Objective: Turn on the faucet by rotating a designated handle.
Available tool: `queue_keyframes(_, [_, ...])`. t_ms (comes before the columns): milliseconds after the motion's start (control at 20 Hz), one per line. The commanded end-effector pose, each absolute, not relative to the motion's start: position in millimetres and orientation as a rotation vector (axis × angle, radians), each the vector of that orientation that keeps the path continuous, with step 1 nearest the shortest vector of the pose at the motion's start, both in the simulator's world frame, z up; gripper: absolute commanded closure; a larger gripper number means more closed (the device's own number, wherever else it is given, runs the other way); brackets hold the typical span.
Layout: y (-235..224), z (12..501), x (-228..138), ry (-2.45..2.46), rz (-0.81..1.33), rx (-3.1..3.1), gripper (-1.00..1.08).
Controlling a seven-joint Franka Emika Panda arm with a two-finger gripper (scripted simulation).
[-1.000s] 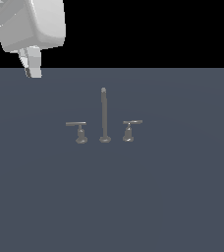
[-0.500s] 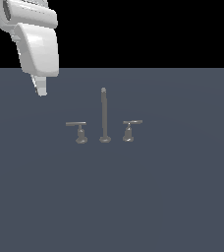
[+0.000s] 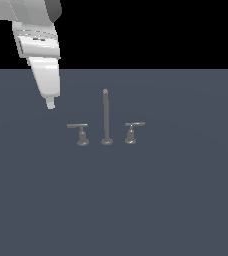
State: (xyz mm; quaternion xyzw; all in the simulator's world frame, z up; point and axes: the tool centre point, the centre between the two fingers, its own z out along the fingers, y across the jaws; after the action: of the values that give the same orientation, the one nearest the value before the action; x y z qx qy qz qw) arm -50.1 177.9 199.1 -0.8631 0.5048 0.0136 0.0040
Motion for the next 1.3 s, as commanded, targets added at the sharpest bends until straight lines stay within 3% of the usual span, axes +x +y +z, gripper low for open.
queue_keyframes(0, [179, 188, -37, 1.643, 0.037, -2.669, 1.08])
queue_keyframes(750, [169, 115, 48, 2.023, 0.006, -2.405, 1.08])
queue_keyframes(1250, [159, 91, 78, 2.147, -0.001, -2.295, 1.08])
